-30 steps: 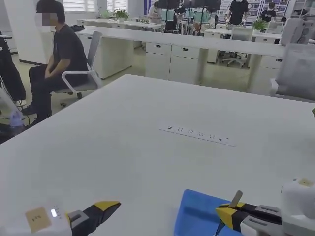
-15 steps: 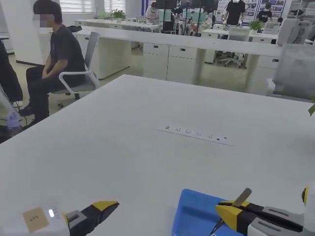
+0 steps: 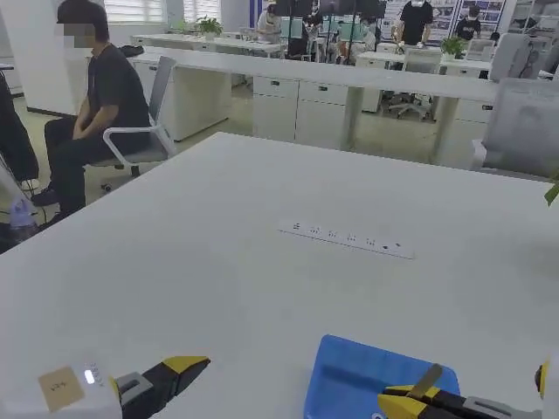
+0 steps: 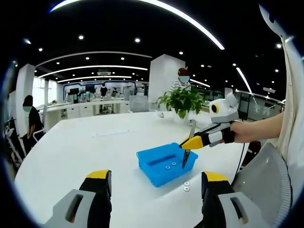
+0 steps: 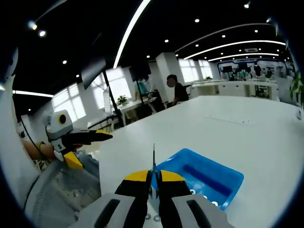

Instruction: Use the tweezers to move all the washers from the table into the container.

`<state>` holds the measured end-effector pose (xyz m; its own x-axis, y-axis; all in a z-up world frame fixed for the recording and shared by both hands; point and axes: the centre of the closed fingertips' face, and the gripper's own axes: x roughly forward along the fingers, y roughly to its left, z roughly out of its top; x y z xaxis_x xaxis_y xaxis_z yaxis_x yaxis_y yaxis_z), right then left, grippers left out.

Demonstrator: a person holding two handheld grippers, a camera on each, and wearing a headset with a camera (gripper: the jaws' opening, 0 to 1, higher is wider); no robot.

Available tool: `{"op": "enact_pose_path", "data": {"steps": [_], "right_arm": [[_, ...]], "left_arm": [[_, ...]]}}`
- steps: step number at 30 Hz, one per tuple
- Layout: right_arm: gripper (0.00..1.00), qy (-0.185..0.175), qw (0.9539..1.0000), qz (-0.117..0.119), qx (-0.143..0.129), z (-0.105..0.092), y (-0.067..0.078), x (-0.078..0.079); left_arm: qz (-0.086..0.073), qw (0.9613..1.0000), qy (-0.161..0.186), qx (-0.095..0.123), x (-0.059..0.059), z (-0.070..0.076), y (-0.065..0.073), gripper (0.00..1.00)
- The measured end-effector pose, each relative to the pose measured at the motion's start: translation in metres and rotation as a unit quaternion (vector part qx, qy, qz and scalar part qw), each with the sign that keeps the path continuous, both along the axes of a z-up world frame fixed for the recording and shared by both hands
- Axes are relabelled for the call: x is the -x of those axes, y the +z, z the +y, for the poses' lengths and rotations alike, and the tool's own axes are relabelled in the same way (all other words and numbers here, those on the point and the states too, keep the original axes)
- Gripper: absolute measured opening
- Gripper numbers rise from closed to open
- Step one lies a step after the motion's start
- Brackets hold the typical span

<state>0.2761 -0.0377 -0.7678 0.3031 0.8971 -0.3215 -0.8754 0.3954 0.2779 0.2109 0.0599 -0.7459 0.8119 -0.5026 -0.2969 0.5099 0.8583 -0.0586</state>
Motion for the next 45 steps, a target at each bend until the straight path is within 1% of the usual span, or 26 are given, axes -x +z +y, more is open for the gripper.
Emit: {"op": "enact_pose_path", "data": {"steps": [2,3,7,9,12,20,24,30,33,39,45], "right_arm": [[0.03,0.002,1.0000,0.003,0.002,0.000,-0.002,0.002],[0.03,0.003,1.0000,0.000,0.004,0.001,-0.003,0.004],[0.03,0.020,0.9991,-0.010,0.037,0.001,-0.015,0.011],[0.03,0.023,0.9988,-0.010,0.041,0.002,-0.018,0.013],[0.03,0.035,0.9971,-0.016,0.065,0.000,-0.029,0.017],[0.03,0.033,0.9968,-0.002,0.073,-0.003,-0.044,0.018],[0.04,0.032,0.9965,0.003,0.077,-0.004,-0.049,0.018],[0.04,0.033,0.9964,0.007,0.078,-0.003,-0.052,0.020],[0.04,0.033,0.9961,0.011,0.081,-0.002,-0.054,0.021],[0.04,0.035,0.9958,0.008,0.084,-0.001,-0.054,0.021],[0.04,0.041,0.9948,0.002,0.093,-0.001,-0.056,0.023]], "left_arm": [[0.000,1.0000,-0.001,0.001,0.000,0.000,0.000,0.78],[-0.001,1.0000,-0.001,0.001,0.000,0.000,0.000,0.78],[-0.001,1.0000,0.000,0.002,0.000,0.000,0.000,0.78],[0.000,1.0000,-0.001,0.002,0.000,0.000,0.000,0.78],[-0.001,1.0000,-0.001,0.002,0.001,-0.001,0.000,0.78],[-0.001,1.0000,-0.001,0.002,0.001,-0.001,0.000,0.78],[0.000,1.0000,-0.001,0.000,0.001,-0.001,0.000,0.78],[0.000,1.0000,-0.002,0.000,0.001,-0.002,0.000,0.78],[0.000,1.0000,-0.003,-0.005,0.001,-0.002,-0.001,0.78],[0.000,1.0000,-0.003,-0.005,0.001,-0.002,-0.001,0.78],[-0.001,1.0000,-0.003,-0.005,0.001,-0.002,-0.001,0.78]]}}
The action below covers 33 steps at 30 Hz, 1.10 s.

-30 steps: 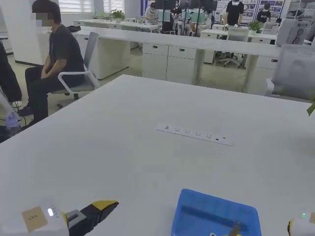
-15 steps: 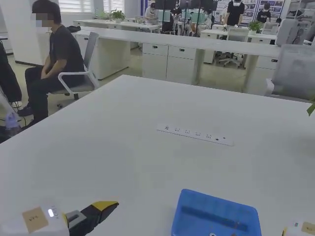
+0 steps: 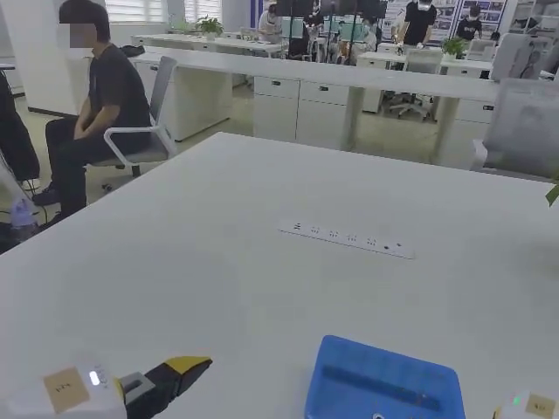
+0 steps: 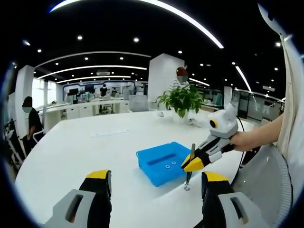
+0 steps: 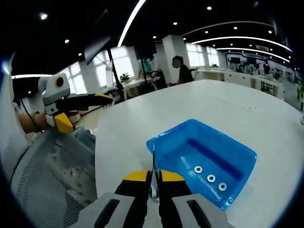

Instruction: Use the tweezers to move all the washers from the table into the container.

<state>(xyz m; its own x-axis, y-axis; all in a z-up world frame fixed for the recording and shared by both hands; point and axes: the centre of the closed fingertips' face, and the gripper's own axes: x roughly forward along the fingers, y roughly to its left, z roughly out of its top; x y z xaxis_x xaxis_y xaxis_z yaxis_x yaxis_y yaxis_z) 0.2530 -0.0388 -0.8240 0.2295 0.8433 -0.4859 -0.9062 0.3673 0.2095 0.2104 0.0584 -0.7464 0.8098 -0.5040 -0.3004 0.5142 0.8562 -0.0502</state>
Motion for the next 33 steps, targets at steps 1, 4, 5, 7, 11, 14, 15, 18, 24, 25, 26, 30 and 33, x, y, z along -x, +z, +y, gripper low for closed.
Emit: {"op": "enact_pose_path", "data": {"steps": [1,4,5,7,11,14,15,18,24,25,26,30,33], "right_arm": [[0.04,0.000,1.0000,0.002,-0.001,0.0001,0.0004,0.0004],[0.04,0.000,1.0000,0.000,-0.001,0.0001,0.0006,0.0006],[0.04,0.001,1.0000,0.000,-0.001,0.0003,0.0005,0.0006],[0.04,0.003,1.0000,-0.003,0.001,0.0006,0.0004,0.0011],[0.04,0.006,0.9999,-0.009,0.004,0.0010,0.0003,0.0015],[0.04,0.003,1.0000,-0.005,0.002,0.0007,0.0001,0.0003],[0.04,0.002,1.0000,-0.005,0.003,0.0003,0.0001,-0.0002],[0.04,0.002,1.0000,-0.004,0.002,0.0001,0.0001,-0.0010],[0.04,0.004,1.0000,-0.002,-0.001,0.0008,0.0004,0.0012],[0.04,0.003,1.0000,0.004,-0.005,0.0014,0.0006,0.0022],[0.04,0.002,1.0000,0.005,-0.007,0.0016,0.0007,0.0022],[0.04,0.005,1.0000,-0.002,-0.004,0.0021,0.0004,0.0028],[0.03,0.026,0.9991,-0.034,0.006,0.0038,0.0007,0.0065]], "left_arm": [[0.000,1.0000,0.000,0.000,0.0000,0.0001,0.0000,0.78],[0.000,1.0000,0.000,0.000,0.0000,-0.0001,0.0001,0.78],[0.000,1.0000,0.000,0.001,0.0000,-0.0002,0.0001,0.78],[0.001,1.0000,0.000,-0.001,0.0001,0.0002,-0.0003,0.78],[0.000,1.0000,0.001,0.000,0.0000,0.0005,0.0000,0.78],[-0.001,1.0000,0.001,0.000,-0.0001,0.0002,0.0002,0.78],[0.001,1.0000,0.001,0.000,0.0000,0.0003,-0.0003,0.78],[0.000,1.0000,0.000,0.000,0.0000,-0.0001,0.0000,0.78],[0.000,1.0000,0.000,0.001,0.0000,-0.0004,0.0001,0.78],[0.001,1.0000,0.000,0.001,0.0001,-0.0004,-0.0002,0.78],[0.001,1.0000,-0.001,0.000,0.0002,-0.0005,-0.0003,0.78],[0.001,1.0000,-0.001,0.001,0.0004,-0.0007,-0.0005,0.78],[0.000,1.0000,-0.002,0.001,0.0005,-0.0009,-0.0002,0.78]]}}
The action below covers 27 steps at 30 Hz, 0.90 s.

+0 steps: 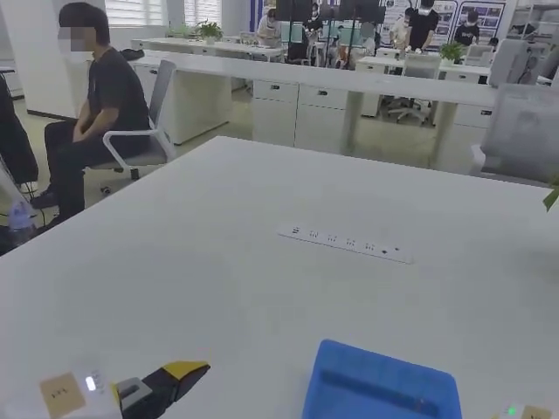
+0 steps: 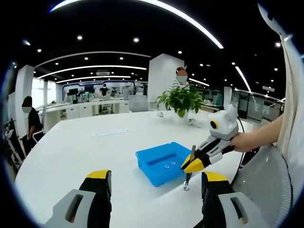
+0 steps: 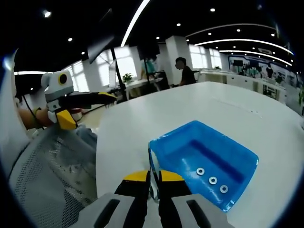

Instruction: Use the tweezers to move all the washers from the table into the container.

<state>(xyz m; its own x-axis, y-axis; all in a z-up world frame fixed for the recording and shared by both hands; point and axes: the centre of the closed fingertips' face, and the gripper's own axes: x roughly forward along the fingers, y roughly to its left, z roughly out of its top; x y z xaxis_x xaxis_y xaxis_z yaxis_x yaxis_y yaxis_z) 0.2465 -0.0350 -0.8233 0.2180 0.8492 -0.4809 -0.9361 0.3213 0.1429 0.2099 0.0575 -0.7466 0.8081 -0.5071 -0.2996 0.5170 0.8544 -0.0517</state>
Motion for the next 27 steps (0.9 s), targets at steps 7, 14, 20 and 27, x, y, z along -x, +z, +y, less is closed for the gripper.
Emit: {"op": "enact_pose_path", "data": {"steps": [7,14,20,27], "right_arm": [[0.02,0.007,0.9996,-0.021,0.015,-0.001,-0.001,0.002],[0.02,-0.015,0.9992,0.010,-0.036,0.000,0.021,0.000],[0.02,-0.016,0.9981,0.015,-0.057,0.004,0.039,-0.003],[0.03,-0.019,0.9965,0.017,-0.079,0.006,0.057,-0.010]], "left_arm": [[0.000,1.0000,-0.001,0.000,0.000,0.000,0.000,0.78],[-0.002,1.0000,0.002,0.002,0.000,0.001,0.001,0.79],[-0.002,1.0000,0.002,0.002,0.000,0.001,0.002,0.78],[-0.005,1.0000,0.005,0.005,-0.001,0.002,0.003,0.78]]}}
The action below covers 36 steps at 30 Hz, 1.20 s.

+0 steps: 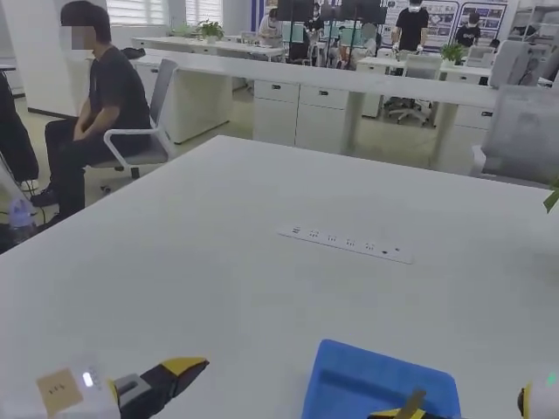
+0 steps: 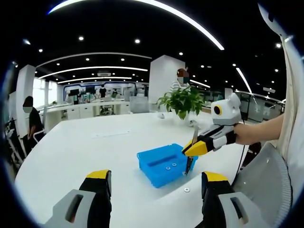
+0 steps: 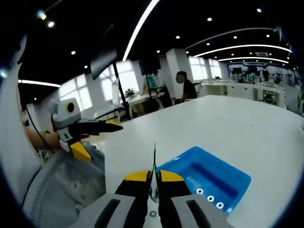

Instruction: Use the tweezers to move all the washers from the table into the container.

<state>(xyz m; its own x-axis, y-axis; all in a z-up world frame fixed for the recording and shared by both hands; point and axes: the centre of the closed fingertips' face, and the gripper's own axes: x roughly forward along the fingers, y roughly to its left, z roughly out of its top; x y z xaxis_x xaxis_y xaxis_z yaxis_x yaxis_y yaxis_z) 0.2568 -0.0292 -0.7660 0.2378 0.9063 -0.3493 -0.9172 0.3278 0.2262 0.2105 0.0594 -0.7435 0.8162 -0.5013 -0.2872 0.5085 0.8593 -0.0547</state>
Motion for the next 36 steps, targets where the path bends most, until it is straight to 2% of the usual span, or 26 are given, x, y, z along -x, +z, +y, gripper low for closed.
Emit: {"op": "enact_pose_path", "data": {"steps": [6,13,18,26,36], "right_arm": [[0.03,0.001,0.9998,0.001,-0.018,0.003,0.015,-0.006],[0.03,-0.012,0.9993,-0.006,-0.034,0.004,0.029,-0.027],[0.03,-0.019,0.9993,-0.008,-0.032,0.007,0.030,-0.038],[0.03,-0.021,0.9995,-0.006,-0.021,0.015,0.023,-0.051],[0.03,-0.024,0.9995,-0.001,0.022,0.016,-0.002,-0.068]], "left_arm": [[0.000,1.0000,0.001,0.001,0.000,0.000,0.000,0.78],[0.000,1.0000,0.000,0.000,-0.001,0.000,-0.001,0.78],[0.000,1.0000,0.001,0.000,-0.001,0.001,-0.001,0.78],[-0.001,1.0000,0.003,0.002,0.000,0.001,0.000,0.78],[-0.002,1.0000,0.004,0.002,0.000,0.002,0.000,0.78]]}}
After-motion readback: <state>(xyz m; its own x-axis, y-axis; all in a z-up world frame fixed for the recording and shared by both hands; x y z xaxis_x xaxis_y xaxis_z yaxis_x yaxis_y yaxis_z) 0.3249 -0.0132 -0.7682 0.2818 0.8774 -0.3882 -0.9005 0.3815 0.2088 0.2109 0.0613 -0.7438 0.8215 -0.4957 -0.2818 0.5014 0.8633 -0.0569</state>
